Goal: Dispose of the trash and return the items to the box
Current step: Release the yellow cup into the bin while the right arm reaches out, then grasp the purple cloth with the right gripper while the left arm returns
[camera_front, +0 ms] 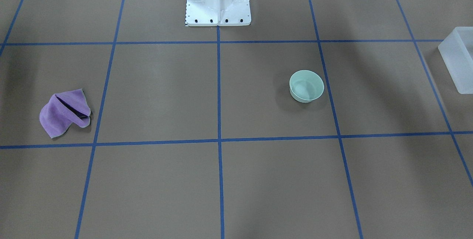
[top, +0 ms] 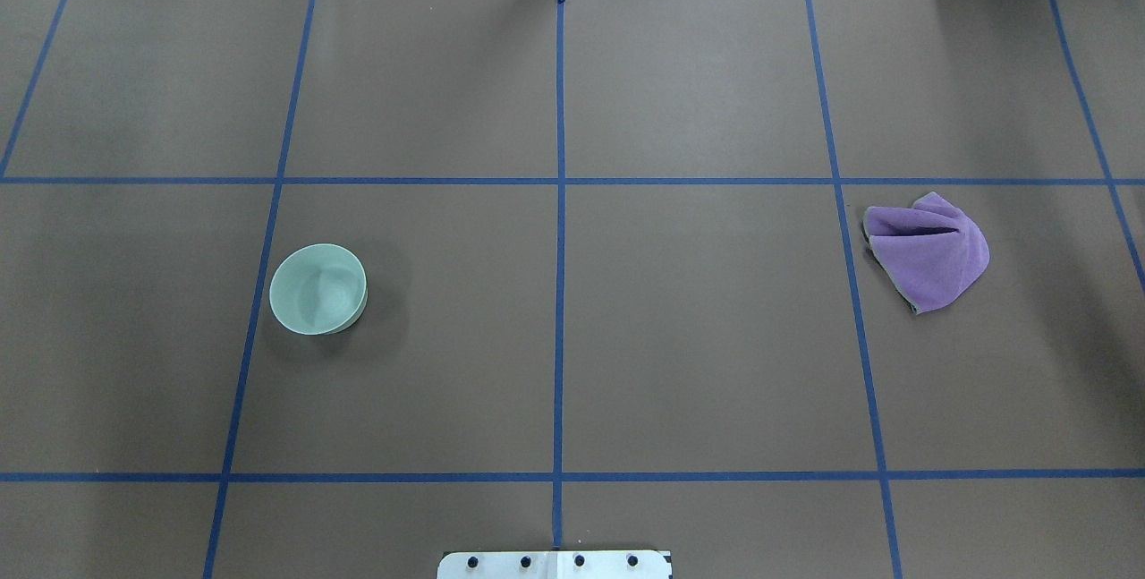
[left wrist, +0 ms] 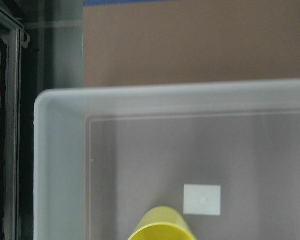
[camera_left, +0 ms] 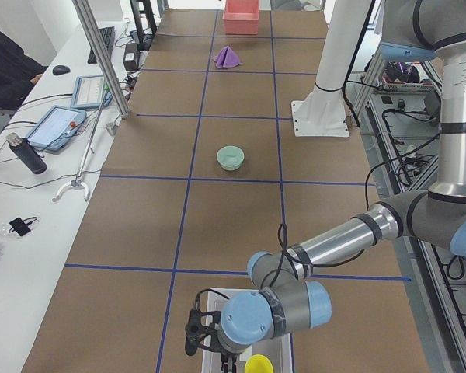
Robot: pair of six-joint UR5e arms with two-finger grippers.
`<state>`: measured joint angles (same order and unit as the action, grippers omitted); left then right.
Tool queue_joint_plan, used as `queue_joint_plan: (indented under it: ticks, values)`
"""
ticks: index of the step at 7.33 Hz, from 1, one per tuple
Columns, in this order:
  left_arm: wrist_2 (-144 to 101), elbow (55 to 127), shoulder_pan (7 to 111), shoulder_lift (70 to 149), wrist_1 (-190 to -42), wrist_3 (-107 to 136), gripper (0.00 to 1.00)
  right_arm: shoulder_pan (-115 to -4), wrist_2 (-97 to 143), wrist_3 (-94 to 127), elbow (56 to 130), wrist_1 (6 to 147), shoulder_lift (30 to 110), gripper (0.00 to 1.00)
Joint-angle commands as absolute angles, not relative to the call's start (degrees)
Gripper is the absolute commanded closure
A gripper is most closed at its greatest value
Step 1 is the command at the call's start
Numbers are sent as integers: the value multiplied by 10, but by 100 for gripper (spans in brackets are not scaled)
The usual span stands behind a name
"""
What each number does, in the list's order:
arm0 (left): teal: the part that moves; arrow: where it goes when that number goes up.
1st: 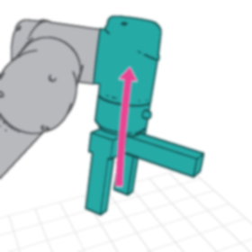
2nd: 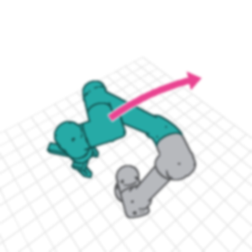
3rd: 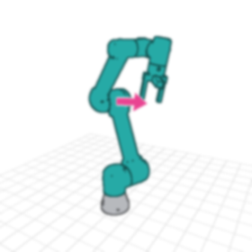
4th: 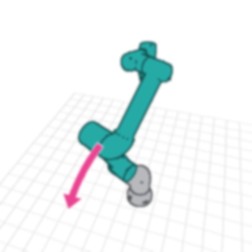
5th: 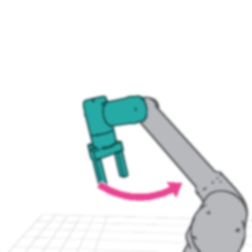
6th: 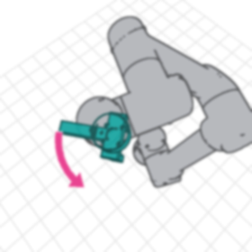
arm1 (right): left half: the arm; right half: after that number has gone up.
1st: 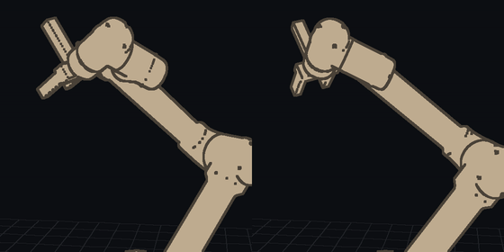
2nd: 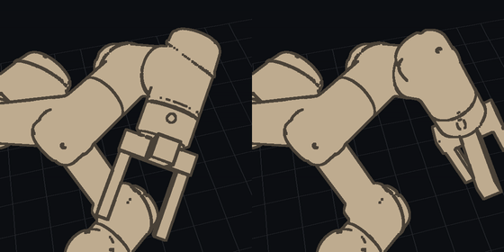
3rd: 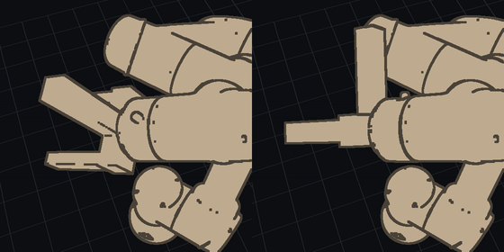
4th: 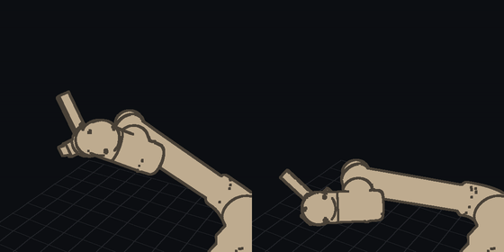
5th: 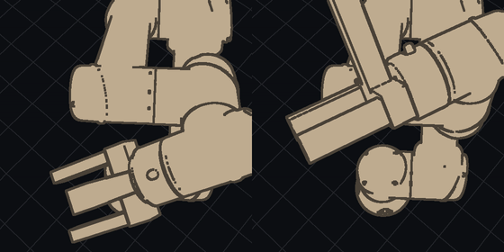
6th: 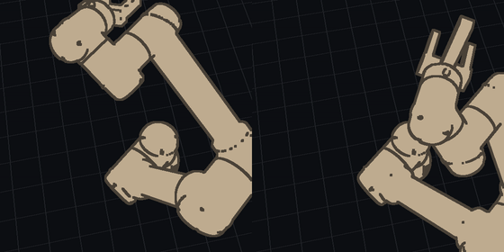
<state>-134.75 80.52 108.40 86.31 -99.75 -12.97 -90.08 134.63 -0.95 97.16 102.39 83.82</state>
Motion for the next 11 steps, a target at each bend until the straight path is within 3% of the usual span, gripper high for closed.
queue_joint_plan:
  ticks: [1, 4, 8, 11]
  values:
    - [-1367, 929, 1023, 898, -941, 74, 2, -897, 1345, -10, 972, 1023, 845, 0]
    - [-1367, 1010, 939, 897, -945, 225, 2, -783, 1342, 179, 967, 907, 843, 0]
    - [-1364, 1013, 863, 893, -1054, 381, 2, -667, 1341, 388, 968, 788, 837, 0]
    - [-1346, 1008, 820, 893, -1085, 418, 2, -614, 1339, 408, 968, 772, 836, 0]
